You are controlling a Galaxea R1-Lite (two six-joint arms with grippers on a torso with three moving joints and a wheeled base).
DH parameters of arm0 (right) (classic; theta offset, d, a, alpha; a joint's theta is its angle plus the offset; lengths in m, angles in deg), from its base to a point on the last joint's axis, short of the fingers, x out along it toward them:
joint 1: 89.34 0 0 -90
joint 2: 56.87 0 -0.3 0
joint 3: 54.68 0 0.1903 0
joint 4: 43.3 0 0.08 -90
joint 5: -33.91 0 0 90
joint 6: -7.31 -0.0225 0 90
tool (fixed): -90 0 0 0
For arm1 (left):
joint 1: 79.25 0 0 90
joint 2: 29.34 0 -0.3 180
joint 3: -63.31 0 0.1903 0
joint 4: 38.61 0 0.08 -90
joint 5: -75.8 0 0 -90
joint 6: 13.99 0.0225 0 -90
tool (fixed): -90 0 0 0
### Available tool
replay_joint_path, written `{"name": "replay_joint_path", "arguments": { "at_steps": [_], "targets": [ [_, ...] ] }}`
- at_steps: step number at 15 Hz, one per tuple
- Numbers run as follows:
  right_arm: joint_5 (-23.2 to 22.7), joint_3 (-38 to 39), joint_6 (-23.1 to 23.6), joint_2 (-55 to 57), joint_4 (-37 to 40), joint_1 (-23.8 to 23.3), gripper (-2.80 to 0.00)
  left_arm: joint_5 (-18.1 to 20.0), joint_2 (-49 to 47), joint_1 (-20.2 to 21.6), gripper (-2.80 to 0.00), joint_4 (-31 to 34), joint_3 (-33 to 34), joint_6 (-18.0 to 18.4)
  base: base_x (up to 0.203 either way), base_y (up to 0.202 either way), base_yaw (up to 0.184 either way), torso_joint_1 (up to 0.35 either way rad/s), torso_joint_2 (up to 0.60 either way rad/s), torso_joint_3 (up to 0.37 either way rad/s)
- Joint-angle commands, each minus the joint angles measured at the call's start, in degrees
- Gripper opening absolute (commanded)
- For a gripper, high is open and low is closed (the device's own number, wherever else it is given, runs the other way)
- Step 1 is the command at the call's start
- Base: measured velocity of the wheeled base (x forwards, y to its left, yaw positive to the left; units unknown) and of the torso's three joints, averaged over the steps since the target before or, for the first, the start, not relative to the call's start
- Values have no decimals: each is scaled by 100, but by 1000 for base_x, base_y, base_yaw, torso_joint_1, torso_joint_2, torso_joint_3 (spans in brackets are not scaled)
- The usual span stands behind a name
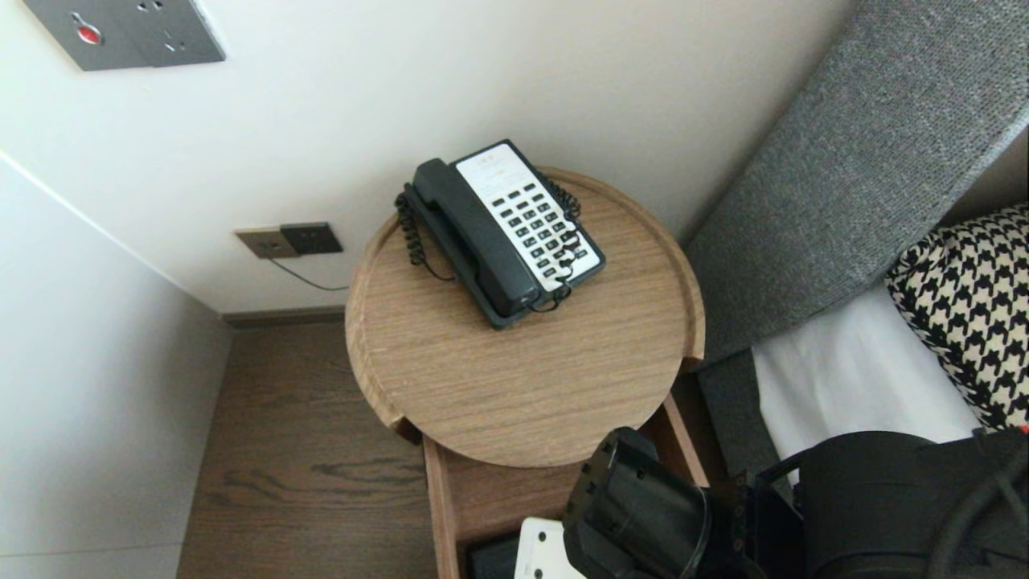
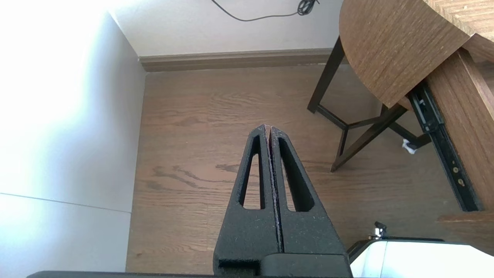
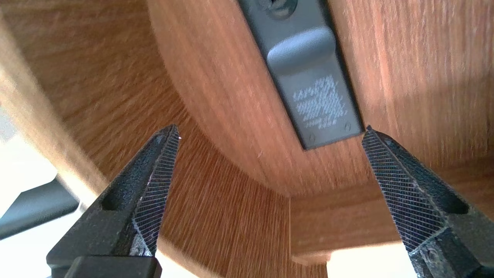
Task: Take the remote control out of the drawer one by one and place them on the table
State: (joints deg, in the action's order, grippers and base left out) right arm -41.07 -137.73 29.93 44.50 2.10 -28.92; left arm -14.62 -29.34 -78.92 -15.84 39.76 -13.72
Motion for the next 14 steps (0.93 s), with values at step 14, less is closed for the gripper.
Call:
{"name": "replay_joint_path", "arguments": {
  "at_steps": [14],
  "targets": [
    [335,-70,138,594,-443,-118,0,-2,9,2,-280,-2,1,0,0,0,0,0,0,0]
  ]
}}
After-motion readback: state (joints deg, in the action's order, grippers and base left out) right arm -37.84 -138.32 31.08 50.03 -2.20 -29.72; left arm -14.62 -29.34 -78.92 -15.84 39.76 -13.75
